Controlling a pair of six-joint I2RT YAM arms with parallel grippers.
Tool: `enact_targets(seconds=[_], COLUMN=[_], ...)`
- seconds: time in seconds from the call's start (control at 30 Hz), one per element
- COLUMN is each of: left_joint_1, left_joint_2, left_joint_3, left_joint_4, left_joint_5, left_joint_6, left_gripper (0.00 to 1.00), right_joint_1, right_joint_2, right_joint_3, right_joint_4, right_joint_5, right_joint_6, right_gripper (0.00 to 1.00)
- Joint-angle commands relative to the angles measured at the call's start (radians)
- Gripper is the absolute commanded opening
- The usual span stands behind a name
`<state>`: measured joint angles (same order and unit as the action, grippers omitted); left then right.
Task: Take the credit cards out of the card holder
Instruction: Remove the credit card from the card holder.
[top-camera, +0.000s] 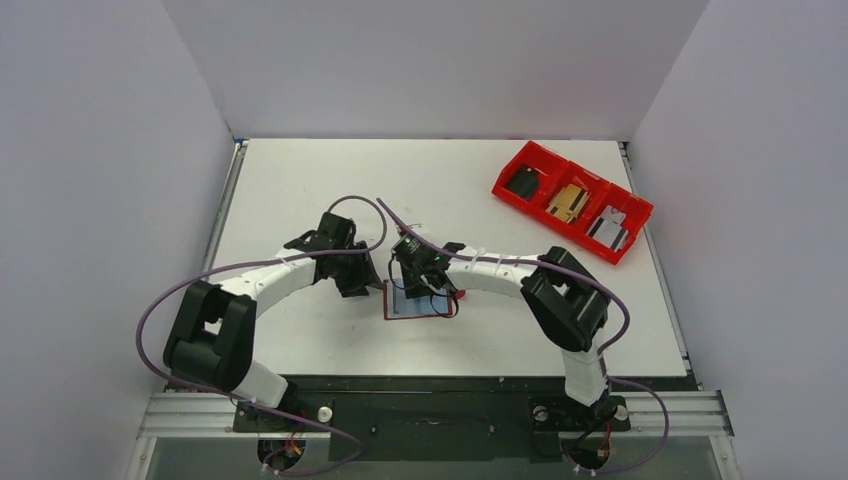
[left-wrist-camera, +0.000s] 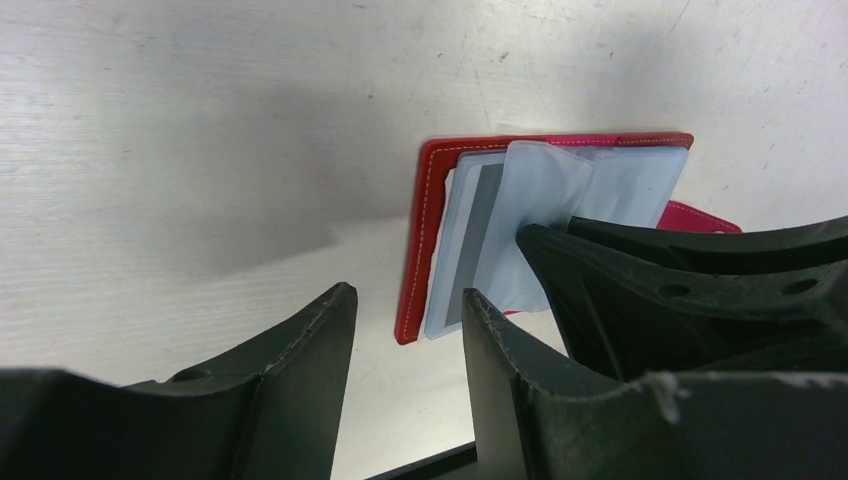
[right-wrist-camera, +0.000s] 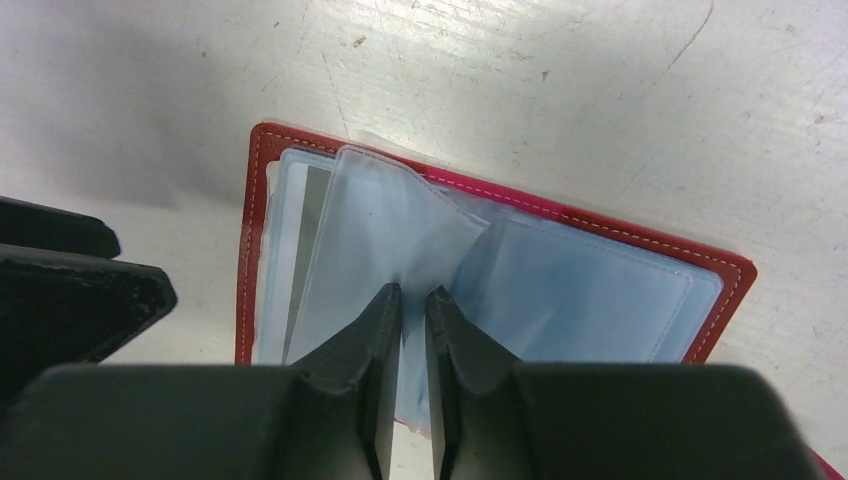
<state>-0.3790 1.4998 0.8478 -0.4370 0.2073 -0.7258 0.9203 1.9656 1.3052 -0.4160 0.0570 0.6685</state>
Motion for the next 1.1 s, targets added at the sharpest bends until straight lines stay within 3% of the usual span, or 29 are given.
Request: enact_targets(seconds=[0.0,0.23,0.77,0.97,1.0,1.07], left_joint_1=[-0.026,-0.073,-0.123,-0.125,-0.125,-0.126], left_joint_2=[0.025,0.069,0.161,0.164,0.16,0.144], left_joint_3=[0.018,0.036,0.047,0.04,0.039,0.039], left_joint_4=[0.07,0.138,0.222,0.227,0.225,0.217], left_joint_5=[0.032,0.074,0.123,0.116,0.115,0.105], left_joint_6=[-0.023,-0.059,-0.101,-0.107,-0.107,-0.109], left_gripper=[0.4,0.4,0.27,0.12,0.04,0.0], right_joint_1=[-0.027,-0.058,-0.075,-0.085,-0.088,-0.096], right_joint_2=[0.039,0.029,0.023,-0.012,-0.028,-0.056], right_joint_3=[-0.116,-0.183,-0.209,-0.206,-0.204,-0.193], right_joint_4=[0.037,0.124,0.164,0.156,0.151,0.138], right_joint_5=[-0.045,-0.13,-0.166,-0.182,-0.185,-0.191], right_joint_6=[-0.003,0.008,0.023,0.026,0.026,0.023], right_gripper=[0.09,0.06,0.06,0.09,0.14,0.24])
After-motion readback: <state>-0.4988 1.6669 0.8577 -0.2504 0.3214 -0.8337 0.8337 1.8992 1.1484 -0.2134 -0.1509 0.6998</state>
